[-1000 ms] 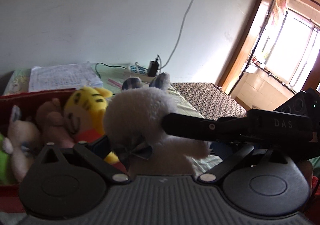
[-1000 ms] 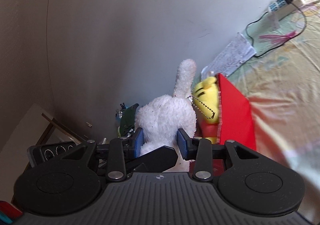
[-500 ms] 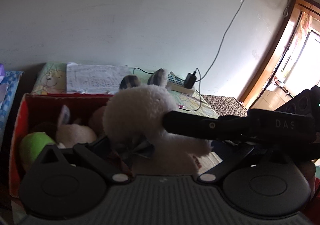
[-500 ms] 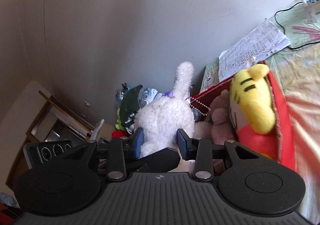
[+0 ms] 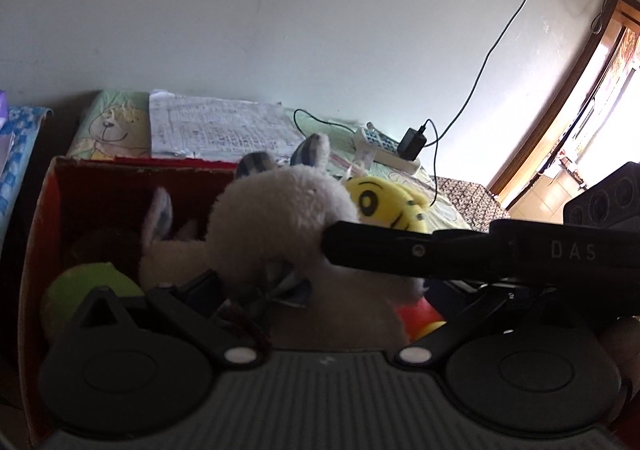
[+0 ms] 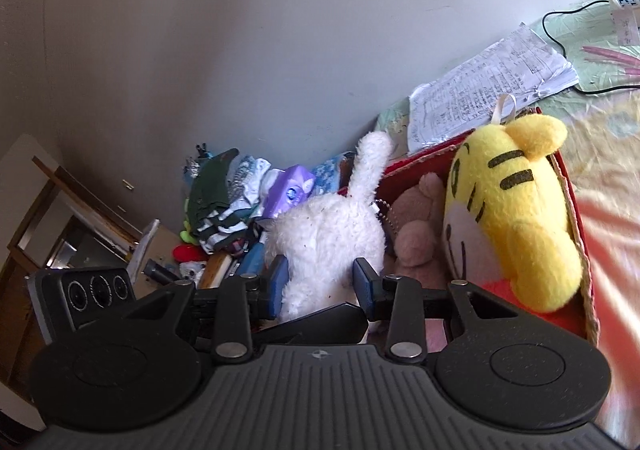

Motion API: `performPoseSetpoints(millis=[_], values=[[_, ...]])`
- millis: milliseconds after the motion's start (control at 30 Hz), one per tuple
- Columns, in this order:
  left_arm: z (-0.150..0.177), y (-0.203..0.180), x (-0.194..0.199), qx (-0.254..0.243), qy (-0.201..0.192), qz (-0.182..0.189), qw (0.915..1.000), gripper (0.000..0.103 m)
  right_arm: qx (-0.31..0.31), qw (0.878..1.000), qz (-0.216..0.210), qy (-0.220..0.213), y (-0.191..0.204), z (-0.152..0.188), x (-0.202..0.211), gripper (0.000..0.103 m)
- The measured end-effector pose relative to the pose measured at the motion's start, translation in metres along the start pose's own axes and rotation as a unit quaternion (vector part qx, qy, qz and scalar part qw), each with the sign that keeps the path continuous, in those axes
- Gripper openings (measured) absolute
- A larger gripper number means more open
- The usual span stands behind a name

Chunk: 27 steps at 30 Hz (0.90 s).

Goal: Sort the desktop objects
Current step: 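Carry the pink bunny with both grippers over the red box, then lower the pink bunny into the box beside the tiger plush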

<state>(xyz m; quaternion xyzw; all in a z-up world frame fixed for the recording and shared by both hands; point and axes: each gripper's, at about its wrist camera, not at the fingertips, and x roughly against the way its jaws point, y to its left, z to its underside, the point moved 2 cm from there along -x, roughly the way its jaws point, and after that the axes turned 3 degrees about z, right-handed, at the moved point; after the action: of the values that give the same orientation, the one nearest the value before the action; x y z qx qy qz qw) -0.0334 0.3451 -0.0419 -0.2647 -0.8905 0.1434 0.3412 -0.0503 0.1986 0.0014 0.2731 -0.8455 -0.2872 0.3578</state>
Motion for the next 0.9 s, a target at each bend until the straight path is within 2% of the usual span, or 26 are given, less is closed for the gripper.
performPoseSetpoints(millis=[100, 333, 433, 567, 700, 900], values=[[0.002, 0.007, -0.008, -0.001, 0.012, -0.005, 0.9999, 0.102, -0.005, 1.000, 0.004, 0.004, -0.005, 0.002, -0.007, 0.038], [0.012, 0.002, -0.011, -0.046, 0.033, -0.018, 0.9982, 0.103, -0.017, 1.000, 0.013, 0.021, -0.012, 0.019, -0.006, 0.037], [0.020, -0.003, -0.013, -0.061, 0.041, -0.024, 0.9970, 0.103, -0.004, 1.000, 0.020, 0.019, -0.013, 0.025, -0.005, 0.035], [0.018, 0.000, -0.016, -0.056, 0.040, -0.031, 0.9971, 0.102, 0.002, 0.999, 0.043, 0.022, -0.010, 0.018, -0.013, 0.035], [0.015, -0.001, -0.022, -0.063, 0.041, -0.044, 0.9962, 0.102, 0.006, 0.999, 0.036, 0.027, -0.019, 0.015, -0.021, 0.033], [0.020, -0.005, -0.019, -0.067, 0.048, -0.049, 0.9954, 0.103, 0.007, 0.999, 0.036, 0.036, -0.018, 0.019, -0.016, 0.034]])
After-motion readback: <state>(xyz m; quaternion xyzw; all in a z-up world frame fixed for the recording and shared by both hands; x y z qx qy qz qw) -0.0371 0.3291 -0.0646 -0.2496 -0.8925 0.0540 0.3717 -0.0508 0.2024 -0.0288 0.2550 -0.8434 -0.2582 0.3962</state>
